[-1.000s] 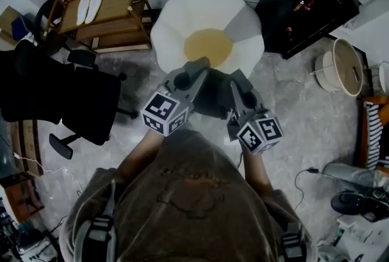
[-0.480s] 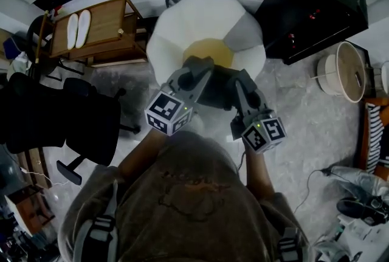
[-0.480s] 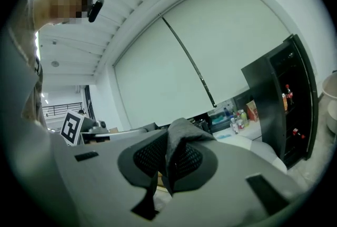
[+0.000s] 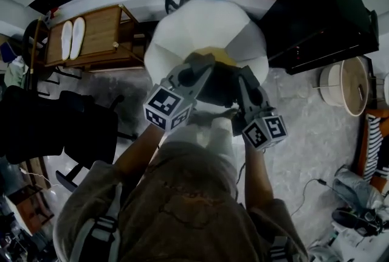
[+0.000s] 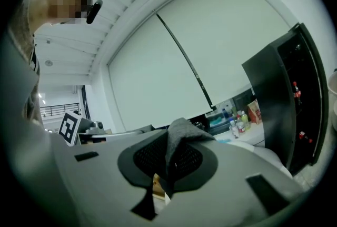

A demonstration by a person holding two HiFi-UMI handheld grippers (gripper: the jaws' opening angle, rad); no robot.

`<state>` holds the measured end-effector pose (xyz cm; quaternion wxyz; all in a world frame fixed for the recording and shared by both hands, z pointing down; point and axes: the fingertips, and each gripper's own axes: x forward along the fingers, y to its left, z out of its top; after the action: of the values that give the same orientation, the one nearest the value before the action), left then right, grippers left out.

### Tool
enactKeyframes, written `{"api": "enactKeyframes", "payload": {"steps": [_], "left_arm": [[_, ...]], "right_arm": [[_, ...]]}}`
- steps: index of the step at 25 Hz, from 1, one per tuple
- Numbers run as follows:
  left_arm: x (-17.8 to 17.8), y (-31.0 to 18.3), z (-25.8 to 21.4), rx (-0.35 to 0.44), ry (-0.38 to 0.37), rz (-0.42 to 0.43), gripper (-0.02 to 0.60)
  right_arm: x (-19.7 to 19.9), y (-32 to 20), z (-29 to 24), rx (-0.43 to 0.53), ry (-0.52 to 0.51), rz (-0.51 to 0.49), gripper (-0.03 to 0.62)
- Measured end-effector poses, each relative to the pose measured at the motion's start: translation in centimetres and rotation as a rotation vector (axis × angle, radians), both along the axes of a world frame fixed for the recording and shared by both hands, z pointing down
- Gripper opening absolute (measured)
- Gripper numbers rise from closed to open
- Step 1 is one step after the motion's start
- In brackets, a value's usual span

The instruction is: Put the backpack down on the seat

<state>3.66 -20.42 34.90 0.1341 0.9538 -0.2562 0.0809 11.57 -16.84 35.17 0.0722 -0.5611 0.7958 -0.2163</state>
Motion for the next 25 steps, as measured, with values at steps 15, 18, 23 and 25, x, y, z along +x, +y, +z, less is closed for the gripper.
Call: {"api": "enactKeyframes", "payload": {"steps": [15, 18, 23, 25], "left_arm": [[2.2, -10.5, 7.8, -0.029, -0.011, -0.104, 0.028], [2.8, -12.2, 9.7, -0.033, -0.023, -0.115, 0.028], [3.8, -14.3, 12.9, -0.038, -0.040, -0.121, 0.028], [4.1, -15.2, 14.0, -0.039, -0.040, -0.128, 0.028]], "right_arm": [[2.5, -9.7, 7.6, -0.030, 0.009, -0.093, 0.028], [2.9, -11.5, 9.5, -0.037, 0.017, -0.111, 0.028], [4.1, -14.1, 12.8, -0.065, 0.019, -0.123, 0.028], [4.6, -15.0, 13.9, -0.071, 0.025, -0.124, 0.028]]}}
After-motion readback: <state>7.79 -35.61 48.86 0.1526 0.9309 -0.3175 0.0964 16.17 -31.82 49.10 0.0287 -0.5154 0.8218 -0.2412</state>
